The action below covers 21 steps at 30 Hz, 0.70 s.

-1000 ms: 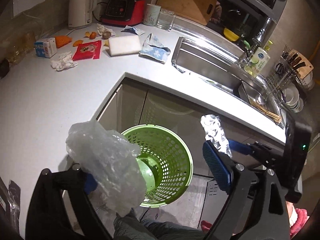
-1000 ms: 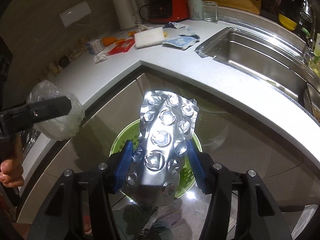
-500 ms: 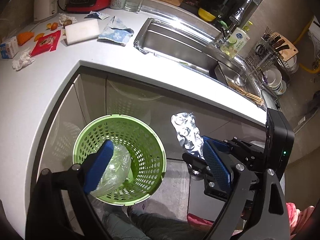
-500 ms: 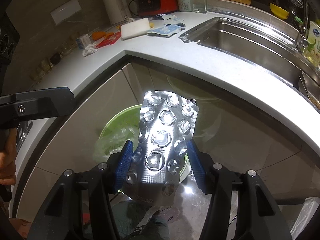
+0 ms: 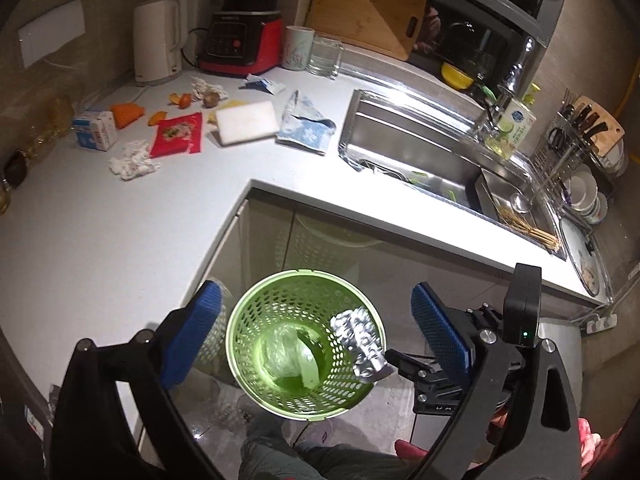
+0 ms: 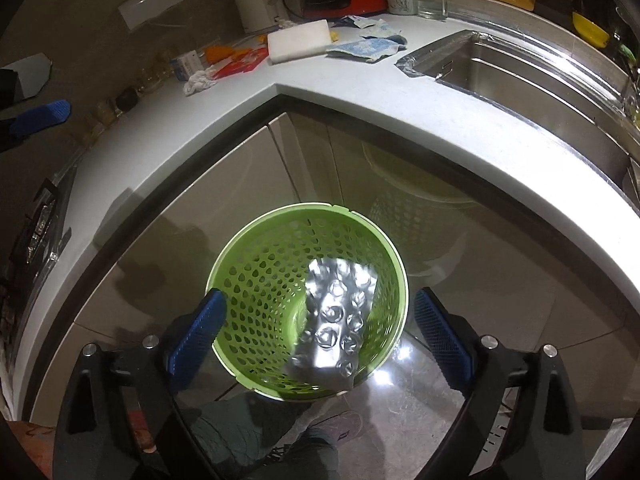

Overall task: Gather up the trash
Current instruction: 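Carry the bag and blister pack over the green basket and release both, then grasp the crumpled tissue with the left tool while the right tool grasps the white foam block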

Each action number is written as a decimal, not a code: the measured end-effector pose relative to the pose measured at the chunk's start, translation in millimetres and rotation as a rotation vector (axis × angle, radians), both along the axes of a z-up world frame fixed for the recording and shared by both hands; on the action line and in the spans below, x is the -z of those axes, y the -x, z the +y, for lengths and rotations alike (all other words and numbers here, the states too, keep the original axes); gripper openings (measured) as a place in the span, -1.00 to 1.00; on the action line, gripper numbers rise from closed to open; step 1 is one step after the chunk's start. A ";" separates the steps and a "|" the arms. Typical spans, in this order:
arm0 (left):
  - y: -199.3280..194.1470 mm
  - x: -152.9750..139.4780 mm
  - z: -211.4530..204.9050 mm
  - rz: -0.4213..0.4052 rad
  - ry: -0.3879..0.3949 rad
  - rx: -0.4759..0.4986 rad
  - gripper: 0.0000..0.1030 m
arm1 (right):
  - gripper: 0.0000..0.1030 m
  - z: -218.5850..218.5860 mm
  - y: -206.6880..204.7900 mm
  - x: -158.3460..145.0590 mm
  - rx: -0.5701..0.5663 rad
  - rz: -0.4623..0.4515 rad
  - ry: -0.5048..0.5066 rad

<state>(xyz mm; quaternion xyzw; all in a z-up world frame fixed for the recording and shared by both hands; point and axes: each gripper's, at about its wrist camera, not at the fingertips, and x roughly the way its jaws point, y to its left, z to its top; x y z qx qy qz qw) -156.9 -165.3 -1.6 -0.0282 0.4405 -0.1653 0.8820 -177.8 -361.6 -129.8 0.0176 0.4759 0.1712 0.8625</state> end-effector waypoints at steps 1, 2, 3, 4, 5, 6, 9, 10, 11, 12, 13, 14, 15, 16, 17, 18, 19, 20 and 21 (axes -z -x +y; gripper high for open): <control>0.6 -3.3 6.7 -0.009 -0.002 -0.023 0.79 | 0.83 0.0 -2.3 -3.0 -0.003 0.000 -0.009; 0.7 -6.4 14.2 -0.018 -0.006 -0.049 0.80 | 0.84 -0.7 -4.6 -7.3 0.000 -0.006 -0.014; 0.2 -9.1 21.8 -0.028 -0.012 -0.075 0.81 | 0.88 -1.3 -7.1 -12.6 0.003 -0.014 -0.016; -0.4 -10.5 28.3 -0.036 -0.017 -0.096 0.82 | 0.89 -2.1 -9.5 -18.4 0.007 -0.024 -0.017; -1.8 -12.0 36.1 -0.041 -0.020 -0.119 0.84 | 0.92 -2.4 -12.1 -24.9 0.009 -0.036 -0.018; -3.7 -13.4 44.2 -0.044 -0.023 -0.142 0.84 | 0.93 -1.5 -15.6 -32.4 0.009 -0.047 -0.018; -12.5 -16.8 66.4 -0.052 -0.024 -0.198 0.85 | 0.95 5.1 -27.2 -56.5 -0.006 -0.085 -0.027; -16.3 -17.9 73.3 -0.059 -0.031 -0.214 0.85 | 0.95 8.9 -31.7 -65.5 -0.012 -0.101 -0.032; -20.7 -18.5 79.5 -0.067 -0.039 -0.228 0.85 | 0.95 13.1 -36.7 -73.7 -0.018 -0.116 -0.033; -26.1 -18.6 84.9 -0.073 -0.045 -0.237 0.85 | 0.95 18.1 -42.4 -81.1 -0.023 -0.129 -0.033; -31.8 -18.1 89.9 -0.078 -0.048 -0.244 0.85 | 0.95 23.5 -48.2 -88.9 -0.031 -0.146 -0.036; -38.9 -16.8 94.8 -0.083 -0.050 -0.247 0.85 | 0.95 28.8 -53.9 -95.9 -0.037 -0.164 -0.039; -46.6 -14.8 98.7 -0.087 -0.056 -0.247 0.85 | 0.95 34.7 -60.7 -102.3 -0.042 -0.180 -0.040; -55.5 -12.3 101.9 -0.088 -0.066 -0.246 0.85 | 0.95 40.4 -67.3 -107.5 -0.043 -0.191 -0.037; -64.5 -9.7 104.8 -0.087 -0.071 -0.242 0.85 | 0.96 46.4 -75.3 -111.7 -0.043 -0.198 -0.032; -74.4 -6.5 107.3 -0.087 -0.071 -0.234 0.85 | 0.96 52.1 -83.2 -115.0 -0.042 -0.202 -0.031; -84.5 -2.5 110.4 -0.088 -0.071 -0.224 0.85 | 0.96 57.6 -91.0 -118.0 -0.043 -0.207 -0.034; -96.1 2.7 113.6 -0.091 -0.072 -0.210 0.85 | 0.95 62.6 -99.2 -120.4 -0.043 -0.211 -0.037; -107.5 8.2 116.4 -0.091 -0.080 -0.199 0.85 | 0.96 67.3 -107.1 -122.0 -0.042 -0.215 -0.038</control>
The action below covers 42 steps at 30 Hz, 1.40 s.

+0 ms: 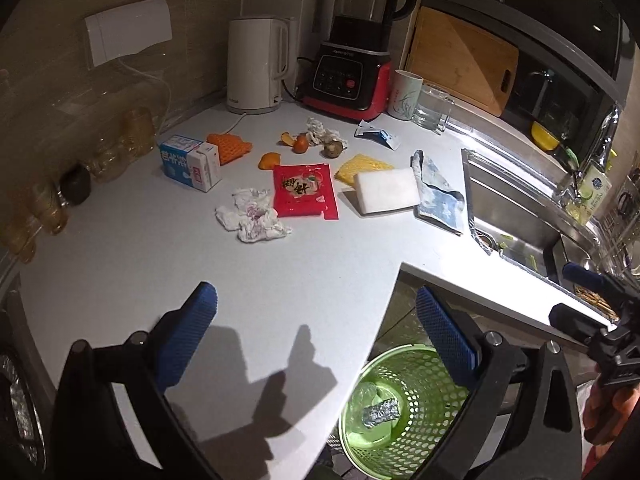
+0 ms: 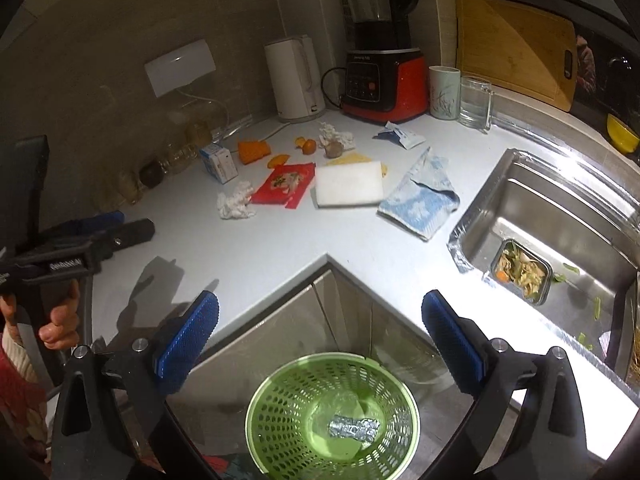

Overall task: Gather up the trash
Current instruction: 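Grasp the crumpled tissue with the left tool while the right tool grasps the white foam block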

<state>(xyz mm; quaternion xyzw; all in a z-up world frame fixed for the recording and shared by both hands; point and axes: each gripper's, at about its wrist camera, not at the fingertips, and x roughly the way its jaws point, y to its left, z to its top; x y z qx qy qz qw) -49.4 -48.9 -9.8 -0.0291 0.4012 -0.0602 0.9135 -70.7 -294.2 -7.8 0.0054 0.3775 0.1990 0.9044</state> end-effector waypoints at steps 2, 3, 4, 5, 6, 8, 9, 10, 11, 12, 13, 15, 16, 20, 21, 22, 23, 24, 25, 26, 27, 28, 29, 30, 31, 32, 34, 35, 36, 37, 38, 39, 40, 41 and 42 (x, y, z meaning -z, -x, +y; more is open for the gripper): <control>-25.6 13.9 5.9 0.000 -0.023 0.030 0.85 | 0.96 10.3 -18.2 -2.4 0.008 -0.002 0.005; -37.7 20.5 8.7 0.001 -0.031 0.045 0.85 | 0.96 15.7 -27.5 -2.5 0.014 -0.002 0.010; -49.7 27.5 12.1 0.004 -0.039 0.053 0.85 | 0.96 20.9 -36.2 -2.2 0.021 -0.001 0.014; -62.1 34.1 16.0 0.003 -0.040 0.065 0.85 | 0.96 25.8 -44.9 -1.3 0.030 0.000 0.017; -73.3 40.0 19.5 0.003 -0.038 0.076 0.85 | 0.96 30.2 -54.0 -0.1 0.041 0.002 0.018; -95.0 52.2 26.5 0.010 -0.027 0.093 0.84 | 0.96 38.1 -70.1 3.8 0.060 0.014 0.012; -105.6 57.9 29.0 0.017 -0.024 0.099 0.80 | 0.96 41.9 -78.3 6.2 0.066 0.024 0.009; -115.2 63.4 30.9 0.026 -0.025 0.107 0.78 | 0.96 45.6 -87.3 9.1 0.073 0.036 0.009; -124.4 69.6 32.6 0.036 -0.033 0.112 0.70 | 0.96 48.9 -94.7 12.0 0.080 0.043 0.008; -131.1 75.4 34.1 0.046 -0.041 0.116 0.64 | 0.96 52.4 -101.9 14.8 0.087 0.050 0.007; -138.6 81.3 35.3 0.058 -0.048 0.119 0.62 | 0.96 55.7 -108.5 18.1 0.093 0.058 0.007; -150.0 91.2 38.4 0.078 -0.044 0.118 0.53 | 0.96 60.7 -120.0 24.1 0.100 0.075 0.004; -154.1 95.5 39.9 0.087 -0.038 0.119 0.49 | 0.96 62.9 -125.5 26.8 0.101 0.083 0.004; -165.2 112.0 38.9 0.122 -0.047 0.123 0.10 | 0.96 71.6 -140.1 36.6 0.100 0.106 0.016; -166.8 114.7 38.7 0.130 -0.041 0.125 -0.01 | 0.96 72.7 -143.0 39.4 0.101 0.111 0.018; -167.1 115.4 39.7 0.129 -0.028 0.123 -0.07 | 0.96 73.3 -144.9 41.7 0.101 0.118 0.018; -167.0 114.6 40.9 0.125 -0.017 0.117 -0.19 | 0.96 73.5 -147.8 43.6 0.100 0.125 0.015; -167.1 113.7 41.8 0.124 -0.007 0.111 -0.30 | 0.96 73.8 -150.2 46.1 0.098 0.131 0.011; -167.0 113.0 42.4 0.125 -0.001 0.104 -0.36 | 0.96 74.7 -152.8 47.7 0.095 0.136 0.010; -166.5 112.1 43.8 0.126 0.003 0.095 -0.46 | 0.96 74.9 -154.7 49.7 0.087 0.139 0.010; -164.7 111.2 45.3 0.127 0.007 0.090 -0.50 | 0.96 74.7 -156.1 51.4 0.076 0.140 0.011; -163.0 110.3 45.6 0.128 0.007 0.084 -0.52 | 0.96 74.5 -157.7 52.6 0.059 0.139 0.013; -161.4 108.6 45.2 0.129 -0.002 0.080 -0.54 | 0.96 74.2 -160.1 54.0 0.037 0.137 0.016; -157.6 104.8 44.1 0.125 -0.012 0.078 -0.55 | 0.96 73.1 -163.3 55.5 0.009 0.136 0.025; -152.4 98.7 43.1 0.117 -0.015 0.077 -0.56 | 0.96 71.5 -167.1 56.3 -0.021 0.131 0.039; -147.8 91.8 42.0 0.108 -0.008 0.077 -0.56 | 0.96 69.3 -172.2 56.5 -0.058 0.123 0.055; -138.8 76.1 37.8 0.087 0.023 0.083 -0.56 | 0.96 64.8 -184.5 56.2 -0.150 0.102 0.098; -134.7 68.4 34.3 0.078 0.043 0.089 -0.56 | 0.96 63.6 -192.0 56.0 -0.201 0.091 0.128; -132.1 62.6 29.8 0.072 0.058 0.097 -0.56 | 0.96 63.1 -200.2 55.8 -0.261 0.077 0.167; -130.3 58.1 24.4 0.069 0.072 0.108 -0.56 | 0.96 63.7 -207.6 56.0 -0.315 0.065 0.207; -129.6 54.8 17.5 0.072 0.086 0.122 -0.55 | 0.96 64.9 -215.2 55.9 -0.372 0.052 0.249; -129.4 53.0 11.3 0.075 0.096 0.134 -0.55 | 0.96 66.6 -222.0 55.7 -0.434 0.040 0.280; -128.7 51.9 5.3 0.075 0.107 0.146 -0.55 | 0.96 68.6 -227.9 55.8 -0.495 0.037 0.308; -129.2 51.8 -0.8 0.076 0.117 0.156 -0.55 | 0.95 71.8 -233.9 55.9 -0.550 0.035 0.340; -130.2 52.3 -5.6 0.078 0.121 0.160 -0.55 | 0.95 76.3 -239.4 55.8 -0.612 0.032 0.370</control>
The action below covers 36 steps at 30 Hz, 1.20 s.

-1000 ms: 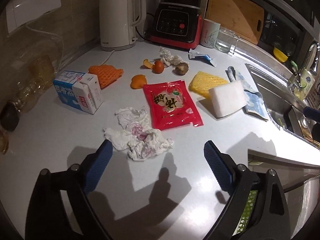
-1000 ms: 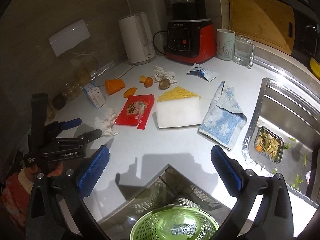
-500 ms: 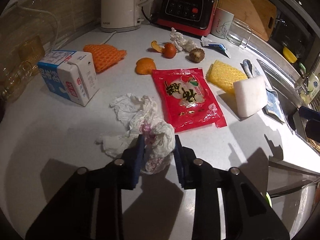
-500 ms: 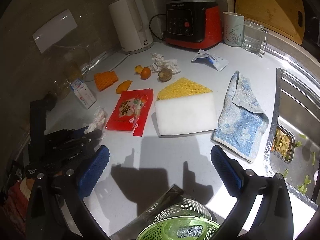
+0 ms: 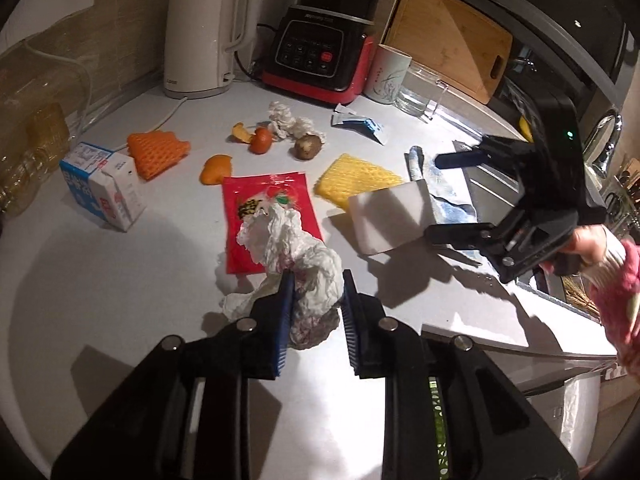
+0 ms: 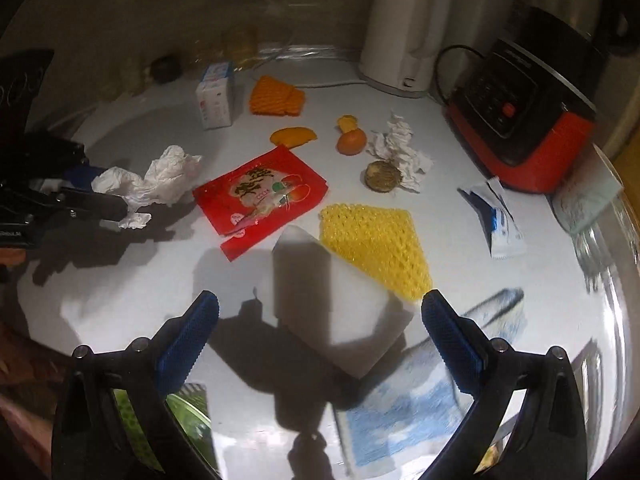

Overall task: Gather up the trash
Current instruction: 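Grasp the crumpled tissue with the left tool while the right tool grasps the white foam block, then carry the tissue and foam block over the green basket and release both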

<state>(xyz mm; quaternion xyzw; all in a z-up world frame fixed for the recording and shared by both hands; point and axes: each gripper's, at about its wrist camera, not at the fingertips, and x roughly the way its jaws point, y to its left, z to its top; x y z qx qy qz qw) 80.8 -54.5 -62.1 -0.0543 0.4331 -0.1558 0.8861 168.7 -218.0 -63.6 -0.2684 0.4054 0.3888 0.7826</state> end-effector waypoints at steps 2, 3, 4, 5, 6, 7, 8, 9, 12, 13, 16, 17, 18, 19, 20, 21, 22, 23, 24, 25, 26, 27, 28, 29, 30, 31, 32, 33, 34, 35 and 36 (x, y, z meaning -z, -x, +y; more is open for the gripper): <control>-3.6 2.7 -6.7 0.006 0.002 -0.003 -0.55 | 0.95 10.0 -6.0 2.3 -0.121 0.001 0.061; -4.8 4.0 -8.4 0.007 0.003 -0.009 -0.55 | 0.95 16.7 -8.2 3.9 -0.182 -0.003 0.097; -5.3 5.0 -8.9 0.009 0.006 -0.018 -0.55 | 0.95 22.9 -9.9 6.0 -0.242 0.004 0.125; -5.8 5.8 -9.1 0.013 0.011 -0.032 -0.55 | 0.95 29.2 -11.6 9.5 -0.295 0.012 0.155; -6.2 7.1 -8.2 0.017 0.017 -0.044 -0.55 | 0.93 35.2 -14.2 13.6 -0.343 0.022 0.187; -5.2 7.7 -7.3 0.021 0.024 -0.054 -0.55 | 0.89 41.0 -16.7 17.9 -0.387 0.030 0.220; -4.8 8.9 -6.5 0.026 0.027 -0.066 -0.55 | 0.82 45.7 -19.7 22.1 -0.421 0.041 0.249; -3.9 9.8 -6.1 0.029 0.023 -0.076 -0.55 | 0.79 50.2 -23.1 26.3 -0.452 0.062 0.273; 0.0 12.1 -3.9 0.034 0.019 -0.099 -0.54 | 0.60 59.1 -31.4 36.4 -0.504 0.109 0.318; 0.9 13.0 -2.7 0.038 0.022 -0.107 -0.54 | 0.51 60.2 -33.9 39.3 -0.514 0.131 0.327; 3.8 14.2 0.0 0.045 0.019 -0.125 -0.54 | 0.22 59.4 -34.1 41.3 -0.533 0.177 0.329; 4.5 14.5 1.0 0.047 0.019 -0.129 -0.54 | 0.03 58.2 -32.5 40.1 -0.533 0.179 0.326; 4.6 15.2 1.9 0.049 0.021 -0.132 -0.54 | -0.02 56.8 -31.2 39.0 -0.531 0.184 0.322; 4.1 16.0 2.9 0.051 0.021 -0.136 -0.54 | -0.04 55.5 -30.5 37.5 -0.522 0.182 0.316; 3.7 16.7 3.4 0.052 0.018 -0.139 -0.54 | -0.09 53.7 -29.4 35.9 -0.514 0.173 0.308; 3.4 17.0 3.5 0.052 0.019 -0.138 -0.54 | -0.14 51.1 -28.1 34.6 -0.505 0.171 0.300; 4.2 17.3 3.2 0.053 0.021 -0.135 -0.54 | -0.15 48.3 -27.4 33.0 -0.496 0.173 0.294; 4.1 17.4 2.8 0.054 0.023 -0.131 -0.54 | -0.20 45.3 -25.7 31.4 -0.486 0.170 0.287; 4.3 17.1 2.0 0.054 0.023 -0.126 -0.54 | -0.26 46.5 -27.4 29.6 -0.472 0.167 0.283; 4.3 16.7 1.3 0.052 0.023 -0.121 -0.54 | -0.29 43.8 -26.3 27.2 -0.454 0.168 0.275; 4.8 16.4 0.6 0.049 0.025 -0.116 -0.54 | -0.34 42.1 -25.8 24.8 -0.437 0.165 0.264; 5.4 15.9 -0.2 0.047 0.029 -0.110 -0.54 | -0.37 39.4 -24.5 22.4 -0.416 0.166 0.254; 5.5 15.9 -0.8 0.046 0.035 -0.100 -0.54 | -0.38 36.8 -22.5 21.0 -0.399 0.164 0.244; 6.1 15.9 -1.8 0.046 0.036 -0.091 -0.54 | -0.39 35.3 -21.3 20.7 -0.383 0.158 0.237; 6.7 16.1 -2.6 0.044 0.035 -0.082 -0.54 | -0.40 33.2 -20.5 21.1 -0.363 0.152 0.234; 7.1 16.3 -3.4 0.042 0.033 -0.072 -0.54 | -0.40 34.4 -21.0 20.7 -0.343 0.147 0.226; 7.3 16.6 -3.7 0.043 0.028 -0.065 -0.54 | -0.41 36.5 -20.7 20.6 -0.326 0.142 0.222; 8.2 16.1 -3.5 0.042 0.027 -0.060 -0.54 | -0.44 35.9 -18.2 19.3 -0.310 0.129 0.222; 9.2 15.6 -2.7 0.041 0.032 -0.052 -0.54 | -0.45 34.7 -16.4 17.1 -0.296 0.121 0.215; 9.9 14.4 -2.0 0.040 0.037 -0.046 -0.54 | -0.46 32.8 -14.9 14.7 -0.281 0.117 0.203; 11.0 13.4 -1.5 0.037 0.040 -0.040 -0.54 | -0.46 31.1 -13.2 11.6 -0.264 0.112 0.192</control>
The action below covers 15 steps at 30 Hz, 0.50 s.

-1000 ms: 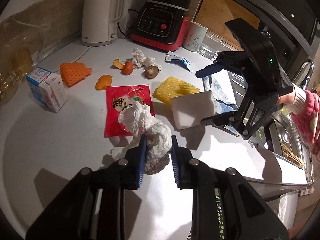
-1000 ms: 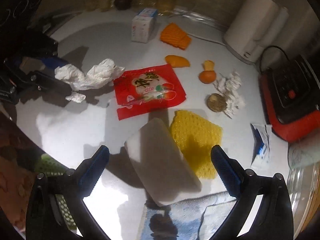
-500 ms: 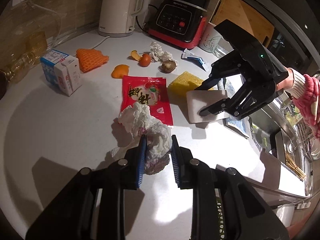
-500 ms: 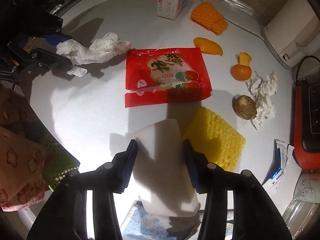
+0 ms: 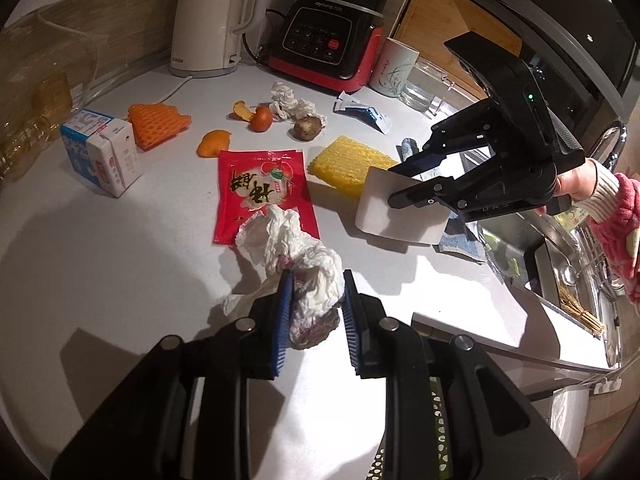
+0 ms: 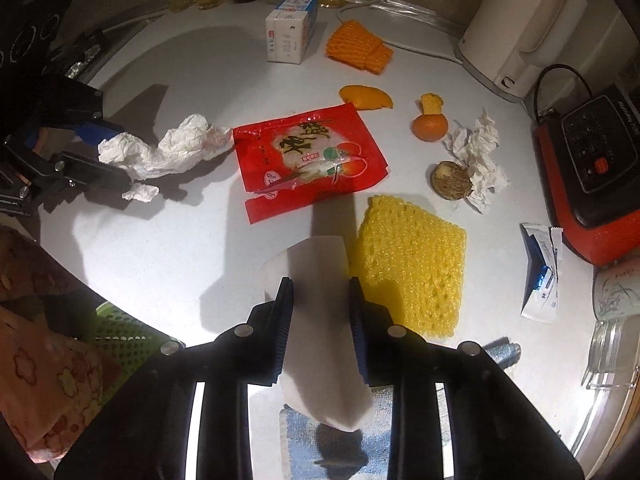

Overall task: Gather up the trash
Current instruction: 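Carry the tissue and foam block over the green basket and release both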

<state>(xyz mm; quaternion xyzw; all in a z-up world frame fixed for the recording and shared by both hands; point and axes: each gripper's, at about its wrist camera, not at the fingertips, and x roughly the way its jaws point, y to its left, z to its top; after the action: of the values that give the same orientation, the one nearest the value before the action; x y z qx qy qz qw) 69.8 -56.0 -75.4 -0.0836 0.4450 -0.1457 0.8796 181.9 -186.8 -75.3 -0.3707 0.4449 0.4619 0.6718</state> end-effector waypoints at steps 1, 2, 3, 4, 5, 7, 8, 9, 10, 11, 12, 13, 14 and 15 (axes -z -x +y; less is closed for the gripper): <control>0.7 -1.4 0.4 -0.002 0.003 0.008 -0.54 | -0.46 -1.1 1.0 -4.0 0.017 0.003 -0.014; 1.5 -2.7 0.4 -0.003 0.005 0.014 -0.54 | -0.46 -1.8 2.4 -8.1 0.036 -0.002 -0.028; 2.3 -4.1 0.0 -0.004 0.008 0.021 -0.54 | -0.46 -2.9 4.1 -12.6 0.057 -0.005 -0.043; 3.1 -5.4 -0.7 -0.004 0.011 0.026 -0.54 | -0.46 -4.4 5.8 -17.4 0.075 -0.012 -0.063; 4.6 -7.2 -1.9 -0.003 0.016 0.032 -0.54 | -0.46 -5.9 8.5 -22.2 0.098 -0.016 -0.082; 9.4 -12.1 -5.8 -0.005 0.024 0.050 -0.54 | -0.46 -10.0 16.4 -32.2 0.146 -0.030 -0.125; 13.7 -15.6 -8.7 -0.009 0.026 0.059 -0.54 | -0.46 -15.0 23.2 -38.7 0.177 -0.035 -0.153; 18.5 -19.2 -12.3 -0.014 0.025 0.072 -0.54 | -0.46 -21.1 32.3 -45.7 0.206 -0.040 -0.185; 24.3 -22.3 -16.5 -0.020 0.022 0.083 -0.54 | -0.46 -29.6 43.2 -53.2 0.240 -0.047 -0.222; 31.5 -26.2 -22.2 -0.025 0.016 0.096 -0.54 | -0.46 -39.5 55.2 -60.8 0.276 -0.054 -0.258; 38.8 -29.5 -27.7 -0.029 0.010 0.107 -0.54 | -0.46 -49.8 67.9 -67.8 0.313 -0.060 -0.294; 46.8 -32.6 -33.9 -0.032 0.007 0.116 -0.54 | -0.46 -62.4 81.3 -73.7 0.349 -0.060 -0.332; 55.6 -35.3 -41.2 -0.032 0.003 0.126 -0.54 | -0.46 -75.3 95.5 -77.7 0.381 -0.059 -0.364; 64.5 -37.3 -48.6 -0.031 0.002 0.136 -0.54 | -0.46 -88.1 110.0 -80.4 0.411 -0.063 -0.385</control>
<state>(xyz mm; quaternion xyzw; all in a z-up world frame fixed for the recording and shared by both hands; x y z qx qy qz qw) 5.3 -104.5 -38.1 -0.0518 0.4359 -0.2070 0.8743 72.0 -274.9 5.1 -0.1525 0.3936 0.3801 0.8230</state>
